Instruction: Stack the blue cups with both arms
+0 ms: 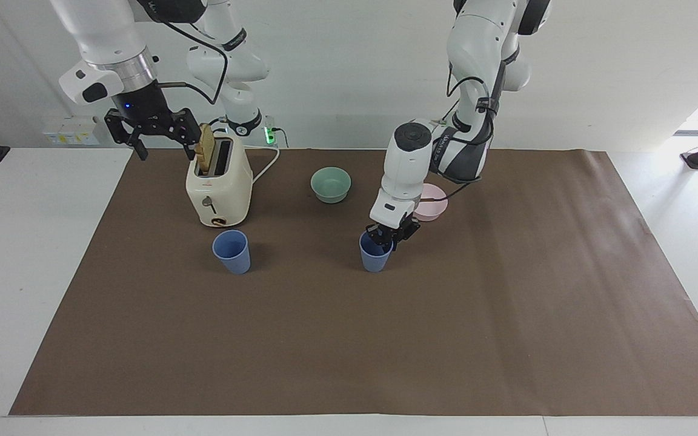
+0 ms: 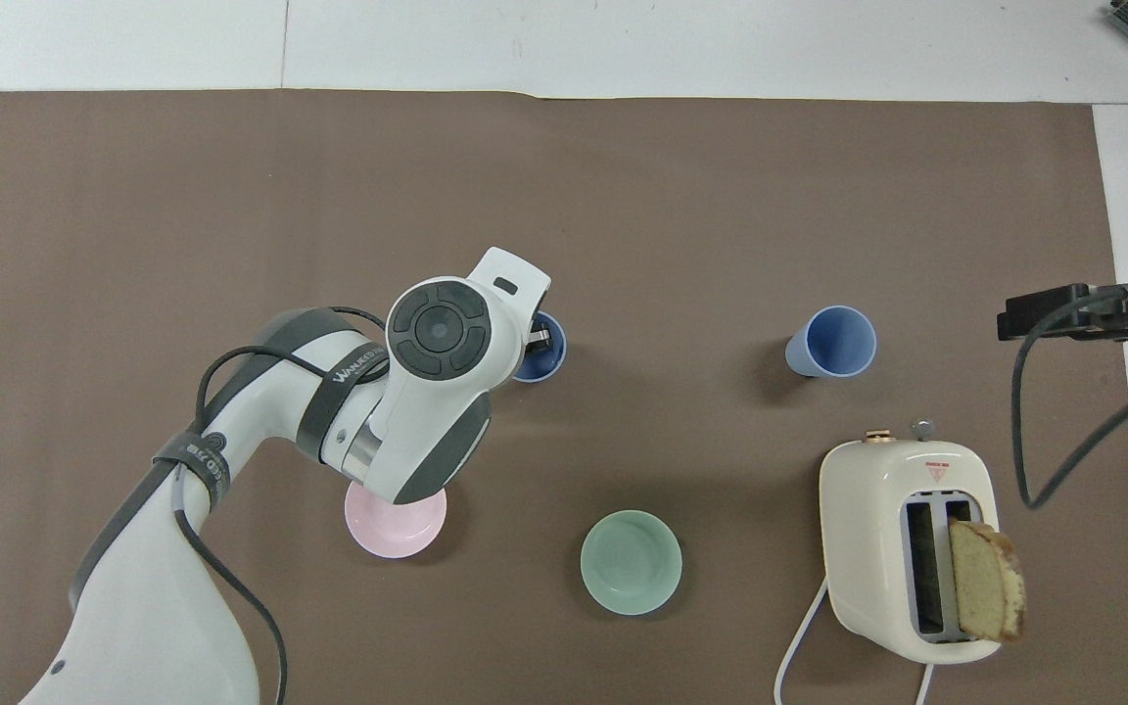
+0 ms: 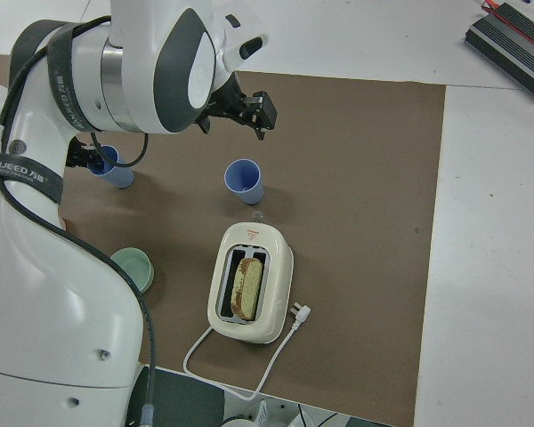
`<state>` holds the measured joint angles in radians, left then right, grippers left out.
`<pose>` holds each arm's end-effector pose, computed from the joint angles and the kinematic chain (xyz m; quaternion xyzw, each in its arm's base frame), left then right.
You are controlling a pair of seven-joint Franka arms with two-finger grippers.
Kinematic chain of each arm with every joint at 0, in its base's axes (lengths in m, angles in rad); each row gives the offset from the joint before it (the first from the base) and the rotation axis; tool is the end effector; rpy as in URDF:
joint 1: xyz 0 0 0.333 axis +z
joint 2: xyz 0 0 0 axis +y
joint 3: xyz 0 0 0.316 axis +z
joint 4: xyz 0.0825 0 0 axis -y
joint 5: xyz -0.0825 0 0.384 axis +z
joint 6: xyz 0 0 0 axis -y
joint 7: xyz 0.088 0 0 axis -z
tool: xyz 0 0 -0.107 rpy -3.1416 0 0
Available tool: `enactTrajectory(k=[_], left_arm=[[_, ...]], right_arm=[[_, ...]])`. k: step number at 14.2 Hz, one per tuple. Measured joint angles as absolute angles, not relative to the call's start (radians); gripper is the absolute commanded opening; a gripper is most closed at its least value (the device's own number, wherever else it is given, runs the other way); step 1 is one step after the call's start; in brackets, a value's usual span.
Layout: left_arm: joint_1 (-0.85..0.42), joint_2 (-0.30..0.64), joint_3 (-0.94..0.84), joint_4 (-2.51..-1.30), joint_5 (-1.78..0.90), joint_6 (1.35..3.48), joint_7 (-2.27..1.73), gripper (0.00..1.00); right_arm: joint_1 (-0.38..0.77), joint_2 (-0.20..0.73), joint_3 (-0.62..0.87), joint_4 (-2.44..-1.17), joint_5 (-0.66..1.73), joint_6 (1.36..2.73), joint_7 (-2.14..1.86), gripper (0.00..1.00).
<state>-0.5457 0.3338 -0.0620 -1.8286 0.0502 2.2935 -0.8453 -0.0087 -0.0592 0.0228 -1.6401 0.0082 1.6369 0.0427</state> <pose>0.5338 -0.3664 0.3647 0.9922 0.1054 0.0558 0.0364 0.5423 0.0089 0.6300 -0.9995 0.0145 -0.0279 0.0042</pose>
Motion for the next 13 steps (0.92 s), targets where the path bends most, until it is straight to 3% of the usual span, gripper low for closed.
enactTrajectory(k=[4,7,13], left_arm=[[-0.508,0.297,-0.043,-1.779,0.057,2.238,-0.82,1.0],[-0.444,0.236,-0.039,-1.762,0.059,2.161,-0.698,1.0],[-0.258,0.09,-0.036,-1.761,0.055,1.982,-0.376,1.0]], right_arm=[[-0.016,-0.04,0.021,-1.776,0.01,1.785,0.043,1.0],[-0.017,0.035,0.021,-1.841,0.011,1.895,0.043,1.0],[-0.016,0.187,0.022,-1.868,0.012,2.061,0.051,1.0]])
